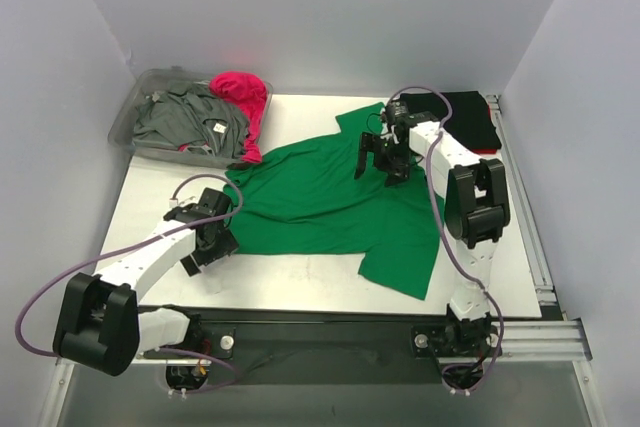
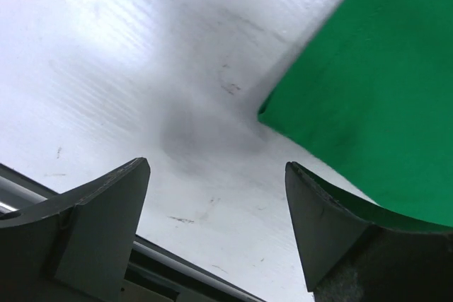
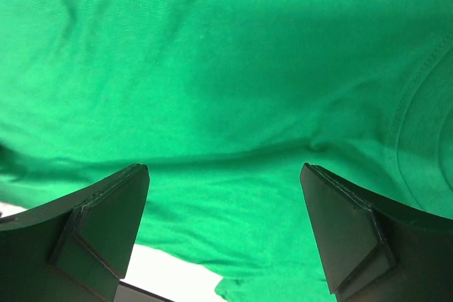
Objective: Fold and stack the t-shirts
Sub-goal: Flatten out the tshirt, then grap the side of the flattened tshirt closest away from the robot with both arms
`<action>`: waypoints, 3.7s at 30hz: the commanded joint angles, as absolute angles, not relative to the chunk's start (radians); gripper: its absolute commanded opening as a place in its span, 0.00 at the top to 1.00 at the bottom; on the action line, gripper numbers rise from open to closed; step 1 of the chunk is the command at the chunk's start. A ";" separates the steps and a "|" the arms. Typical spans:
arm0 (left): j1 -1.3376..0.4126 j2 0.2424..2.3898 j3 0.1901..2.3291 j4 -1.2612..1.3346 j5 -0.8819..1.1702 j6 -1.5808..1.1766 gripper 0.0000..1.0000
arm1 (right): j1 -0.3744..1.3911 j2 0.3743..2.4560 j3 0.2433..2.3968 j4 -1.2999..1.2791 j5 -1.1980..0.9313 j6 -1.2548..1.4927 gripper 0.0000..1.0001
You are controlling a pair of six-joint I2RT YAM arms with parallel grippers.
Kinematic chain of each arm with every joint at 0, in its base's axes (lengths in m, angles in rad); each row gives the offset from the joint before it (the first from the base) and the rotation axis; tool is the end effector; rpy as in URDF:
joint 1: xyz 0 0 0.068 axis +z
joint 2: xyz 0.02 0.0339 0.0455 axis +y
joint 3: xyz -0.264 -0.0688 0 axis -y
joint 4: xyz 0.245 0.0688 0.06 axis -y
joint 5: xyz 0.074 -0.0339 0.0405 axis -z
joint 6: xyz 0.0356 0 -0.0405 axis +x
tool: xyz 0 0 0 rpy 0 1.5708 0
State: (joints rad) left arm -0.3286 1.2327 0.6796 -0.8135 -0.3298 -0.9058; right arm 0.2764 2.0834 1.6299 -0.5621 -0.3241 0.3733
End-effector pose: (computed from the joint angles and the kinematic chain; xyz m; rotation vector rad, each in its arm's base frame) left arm 0.1876 -0.0518 0.1795 -0.8361 2.6499 0.2123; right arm 0.4325 0.1345 0.1986 0.0050 2.6464 0.6500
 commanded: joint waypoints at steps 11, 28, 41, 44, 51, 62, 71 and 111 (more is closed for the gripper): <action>-0.281 1.235 0.643 -0.674 -0.304 -0.943 0.32 | 0.281 1.933 1.605 -0.618 -0.339 0.362 0.07; -0.201 1.313 0.588 -0.466 -0.186 -0.897 0.50 | 0.287 1.845 1.473 -0.641 -0.302 0.336 0.07; -0.202 1.307 0.555 -0.462 -0.115 -0.850 0.92 | 0.311 1.632 1.171 -0.670 -0.239 0.380 0.07; -0.199 1.286 0.557 -0.466 -0.087 -0.848 1.00 | 0.314 1.540 1.069 -0.678 -0.222 0.399 0.07; -0.178 1.194 0.584 -0.544 -0.083 -0.851 1.00 | 0.325 1.364 0.853 -0.695 -0.192 0.459 0.12; -0.107 1.040 0.552 -0.638 -0.101 -0.805 1.00 | 0.350 1.207 0.660 -0.742 -0.088 0.615 0.22; -0.068 1.023 0.561 -0.632 -0.055 -0.735 1.00 | 0.360 1.201 0.609 -0.776 -0.031 0.716 0.37; -0.006 1.097 0.580 -0.543 0.095 -0.629 1.00 | 0.474 1.265 0.575 -0.744 0.077 0.862 1.00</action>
